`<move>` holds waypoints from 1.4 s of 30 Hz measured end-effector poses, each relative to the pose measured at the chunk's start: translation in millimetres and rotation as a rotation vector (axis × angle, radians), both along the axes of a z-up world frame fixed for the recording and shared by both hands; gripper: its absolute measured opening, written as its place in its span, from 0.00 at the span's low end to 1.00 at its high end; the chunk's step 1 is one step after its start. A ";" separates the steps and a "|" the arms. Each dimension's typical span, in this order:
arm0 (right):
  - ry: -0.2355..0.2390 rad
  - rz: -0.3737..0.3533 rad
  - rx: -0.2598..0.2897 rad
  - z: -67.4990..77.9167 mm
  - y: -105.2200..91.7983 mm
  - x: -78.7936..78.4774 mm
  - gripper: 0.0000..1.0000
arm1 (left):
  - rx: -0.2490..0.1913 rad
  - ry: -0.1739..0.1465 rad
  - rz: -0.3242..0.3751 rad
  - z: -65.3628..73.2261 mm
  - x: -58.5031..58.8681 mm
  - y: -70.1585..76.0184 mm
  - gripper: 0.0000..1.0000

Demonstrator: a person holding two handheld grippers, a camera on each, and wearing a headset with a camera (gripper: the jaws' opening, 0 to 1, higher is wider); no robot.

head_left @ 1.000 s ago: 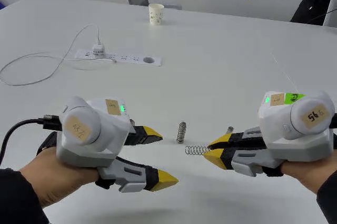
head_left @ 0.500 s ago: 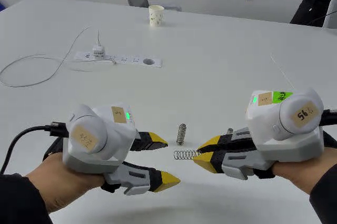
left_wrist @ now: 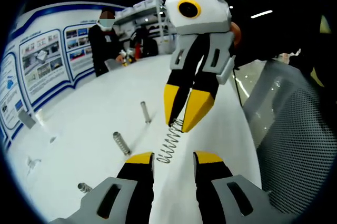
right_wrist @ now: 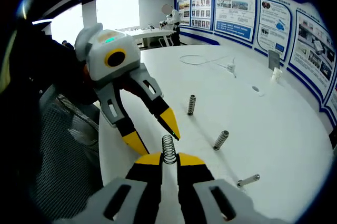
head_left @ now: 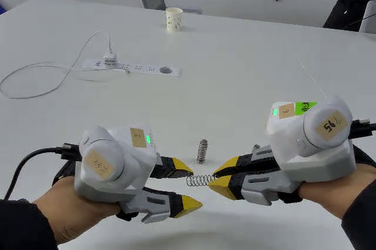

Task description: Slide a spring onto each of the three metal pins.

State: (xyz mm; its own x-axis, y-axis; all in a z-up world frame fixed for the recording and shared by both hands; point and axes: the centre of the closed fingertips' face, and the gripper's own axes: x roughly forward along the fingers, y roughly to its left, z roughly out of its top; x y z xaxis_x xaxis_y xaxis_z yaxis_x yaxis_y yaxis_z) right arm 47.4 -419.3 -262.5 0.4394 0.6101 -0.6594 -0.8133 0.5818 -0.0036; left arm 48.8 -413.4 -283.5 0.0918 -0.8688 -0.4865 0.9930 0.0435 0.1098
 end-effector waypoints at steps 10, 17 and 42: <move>0.026 0.022 -0.007 -1.9 5.5 -5.0 0.11 | 0.007 -0.014 -0.014 -2.3 -1.4 0.7 0.20; 0.041 0.026 -0.005 -2.5 7.2 -7.4 0.11 | 0.013 -0.033 -0.028 -4.5 -2.5 0.9 0.14; -0.013 0.041 0.042 15.9 25.6 0.6 0.11 | -0.036 0.078 -0.019 0.3 -9.6 -2.9 0.11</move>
State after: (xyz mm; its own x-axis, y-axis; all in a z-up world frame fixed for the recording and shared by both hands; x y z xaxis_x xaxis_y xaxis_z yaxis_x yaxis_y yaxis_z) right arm 48.0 -393.8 -246.6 0.4217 0.6549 -0.6271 -0.8365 0.5479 0.0096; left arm 39.2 -416.3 -283.1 0.0380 -0.8870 -0.4602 0.9992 0.0269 0.0308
